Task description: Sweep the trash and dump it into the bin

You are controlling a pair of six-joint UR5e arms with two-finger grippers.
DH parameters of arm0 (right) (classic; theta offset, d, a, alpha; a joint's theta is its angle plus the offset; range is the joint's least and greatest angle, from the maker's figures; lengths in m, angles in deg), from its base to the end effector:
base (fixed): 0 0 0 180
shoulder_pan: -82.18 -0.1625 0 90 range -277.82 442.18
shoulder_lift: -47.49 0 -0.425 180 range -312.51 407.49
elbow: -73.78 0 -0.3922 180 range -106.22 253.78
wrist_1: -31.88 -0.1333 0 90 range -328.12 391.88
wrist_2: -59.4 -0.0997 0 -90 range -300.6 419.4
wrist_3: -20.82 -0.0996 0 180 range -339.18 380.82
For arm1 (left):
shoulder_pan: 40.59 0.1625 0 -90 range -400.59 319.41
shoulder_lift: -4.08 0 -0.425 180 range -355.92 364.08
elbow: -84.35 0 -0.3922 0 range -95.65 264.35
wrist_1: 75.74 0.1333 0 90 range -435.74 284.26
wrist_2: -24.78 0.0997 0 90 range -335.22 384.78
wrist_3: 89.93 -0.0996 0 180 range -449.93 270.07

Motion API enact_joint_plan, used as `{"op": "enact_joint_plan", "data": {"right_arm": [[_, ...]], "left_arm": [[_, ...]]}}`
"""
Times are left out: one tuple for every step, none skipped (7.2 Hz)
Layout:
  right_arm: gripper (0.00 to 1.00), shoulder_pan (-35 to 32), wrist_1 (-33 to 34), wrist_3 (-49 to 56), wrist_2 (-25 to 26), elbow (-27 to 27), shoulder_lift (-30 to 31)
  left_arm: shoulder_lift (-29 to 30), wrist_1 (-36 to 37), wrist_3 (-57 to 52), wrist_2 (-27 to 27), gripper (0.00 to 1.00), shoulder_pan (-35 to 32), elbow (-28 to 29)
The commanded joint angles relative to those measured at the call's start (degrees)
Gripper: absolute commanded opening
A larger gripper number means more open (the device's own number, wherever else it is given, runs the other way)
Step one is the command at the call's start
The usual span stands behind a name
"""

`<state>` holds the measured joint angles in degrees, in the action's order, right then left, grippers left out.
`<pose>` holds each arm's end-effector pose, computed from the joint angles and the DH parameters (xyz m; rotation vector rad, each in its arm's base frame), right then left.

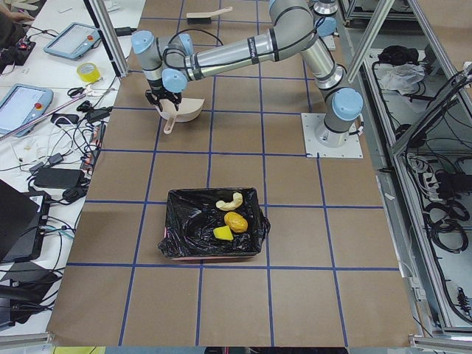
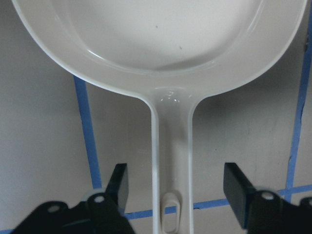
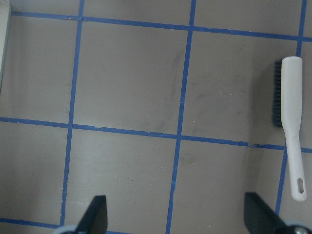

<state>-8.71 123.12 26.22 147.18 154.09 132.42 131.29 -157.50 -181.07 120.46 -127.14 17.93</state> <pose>0.1455 -0.5356 0.5286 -0.1733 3.0979 -0.1611 -0.0794 -0.7342 0.3005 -2.1751 -2.2541 -0.2142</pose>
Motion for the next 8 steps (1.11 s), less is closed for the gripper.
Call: {"op": "enact_joint_plan", "data": {"right_arm": [[1.0, 0.01, -5.14, -0.03, 3.07, 0.54, 1.2], [1.0, 0.01, -8.32, -0.03, 3.27, 0.54, 2.17], [1.0, 0.01, -8.96, -0.03, 2.75, 0.54, 2.7], [1.0, 0.01, -8.71, -0.03, 2.05, 0.54, 2.88], [1.0, 0.19, -8.19, 0.49, -0.05, 0.54, 2.97], [1.0, 0.1, -8.18, 0.06, -0.5, 0.45, 3.4], [1.0, 0.1, -8.01, 0.06, -0.6, 0.45, 3.49], [1.0, 0.02, -8.18, -0.03, 0.36, 0.37, 3.67]], "left_arm": [[-3.62, -3.48, 18.63, 0.03, 0.74, -6.68, 0.31], [-6.08, -6.45, 24.46, -0.32, 0.74, -7.92, 0.58], [-9.84, -11.44, 28.69, -0.32, 0.74, -7.93, 1.8], [-13.27, -17.32, 33.17, -0.67, 0.74, -7.59, 3.9], [-16.18, -21.56, 40.87, -0.58, 0.74, -7.67, 4.18], [-18.04, -22.64, 47.39, -0.84, 0.74, -7.58, 3.23], [-20.4, -23.52, 55.29, -1.89, 0.74, -7.5, 2.44], [-23.47, -27.88, 59.89, -1.47, 0.73, -7.23, 2.08]]}}
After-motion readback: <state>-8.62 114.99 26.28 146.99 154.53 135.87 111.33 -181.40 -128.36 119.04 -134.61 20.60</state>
